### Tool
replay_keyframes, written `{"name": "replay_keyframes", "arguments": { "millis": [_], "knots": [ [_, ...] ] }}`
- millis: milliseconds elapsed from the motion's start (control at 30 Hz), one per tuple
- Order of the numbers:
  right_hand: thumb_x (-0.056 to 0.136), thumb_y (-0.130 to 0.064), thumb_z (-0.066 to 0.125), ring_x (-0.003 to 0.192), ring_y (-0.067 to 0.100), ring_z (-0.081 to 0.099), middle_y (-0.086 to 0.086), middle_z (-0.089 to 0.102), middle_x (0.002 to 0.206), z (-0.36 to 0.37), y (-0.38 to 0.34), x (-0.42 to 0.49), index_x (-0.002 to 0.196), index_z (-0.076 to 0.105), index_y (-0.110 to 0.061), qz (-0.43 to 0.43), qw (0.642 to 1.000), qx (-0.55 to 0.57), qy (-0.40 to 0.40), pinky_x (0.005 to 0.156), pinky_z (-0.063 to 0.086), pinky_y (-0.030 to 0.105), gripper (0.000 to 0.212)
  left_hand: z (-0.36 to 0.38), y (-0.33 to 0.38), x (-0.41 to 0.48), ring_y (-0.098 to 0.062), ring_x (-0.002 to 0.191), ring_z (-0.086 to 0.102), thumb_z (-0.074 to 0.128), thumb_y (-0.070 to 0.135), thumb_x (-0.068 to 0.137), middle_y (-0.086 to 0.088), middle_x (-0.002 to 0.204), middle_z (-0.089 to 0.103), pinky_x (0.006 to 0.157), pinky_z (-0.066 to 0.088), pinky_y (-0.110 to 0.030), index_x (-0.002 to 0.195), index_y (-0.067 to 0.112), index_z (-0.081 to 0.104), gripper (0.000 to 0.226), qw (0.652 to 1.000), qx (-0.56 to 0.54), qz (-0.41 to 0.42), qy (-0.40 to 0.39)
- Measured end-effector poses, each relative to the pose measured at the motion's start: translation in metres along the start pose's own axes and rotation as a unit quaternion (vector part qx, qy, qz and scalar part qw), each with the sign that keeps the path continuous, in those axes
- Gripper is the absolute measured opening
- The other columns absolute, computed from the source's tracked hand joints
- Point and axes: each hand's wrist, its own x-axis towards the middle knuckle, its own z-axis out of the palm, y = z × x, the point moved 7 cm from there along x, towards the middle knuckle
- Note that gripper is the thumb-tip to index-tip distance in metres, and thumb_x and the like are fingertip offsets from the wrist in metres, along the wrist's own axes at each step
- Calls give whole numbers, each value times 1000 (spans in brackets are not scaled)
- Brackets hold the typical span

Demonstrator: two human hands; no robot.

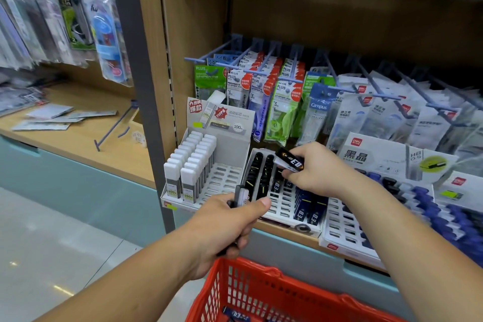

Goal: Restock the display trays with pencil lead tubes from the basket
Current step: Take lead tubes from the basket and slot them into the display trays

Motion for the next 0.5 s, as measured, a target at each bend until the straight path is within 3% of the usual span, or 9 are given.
{"name": "replay_keyframes", "arguments": {
  "millis": [67,133,267,367,500],
  "knots": [
    [91,-28,74,53,18,56,3,62,62,-4,-2,-4,83,72,-13,-8,997,73,19,55,46,32,18,-1,1,0,-16,51,40,79,48,87,-2,59,42,46,28,-27,76,18,47,45,1000,8,3,17],
    [93,-32,74,48,14,48,4,55,60,-11,2,-11,83,67,-7,15,971,233,50,49,41,26,28,-3,1,2,-18,52,43,82,50,83,-3,57,44,47,33,-27,81,16,50,46,999,10,7,46],
    [98,-36,66,51,22,46,9,50,62,0,-3,-25,82,59,-10,81,823,562,2,51,42,31,31,3,11,3,-19,52,46,73,48,90,-3,60,54,48,36,-28,88,8,57,43,995,26,69,67],
    [99,-36,62,58,24,52,8,46,62,9,-9,-34,78,57,-13,89,763,640,-17,60,50,36,32,21,21,-2,-17,49,46,67,44,96,5,60,66,47,36,-26,103,10,67,34,992,29,104,61],
    [102,-39,57,70,26,63,7,53,63,15,-12,-46,77,57,-15,109,728,677,5,77,55,43,34,45,26,-3,-14,41,45,67,44,96,1,48,50,45,35,-23,105,17,70,28,992,30,120,32]
  ]
}}
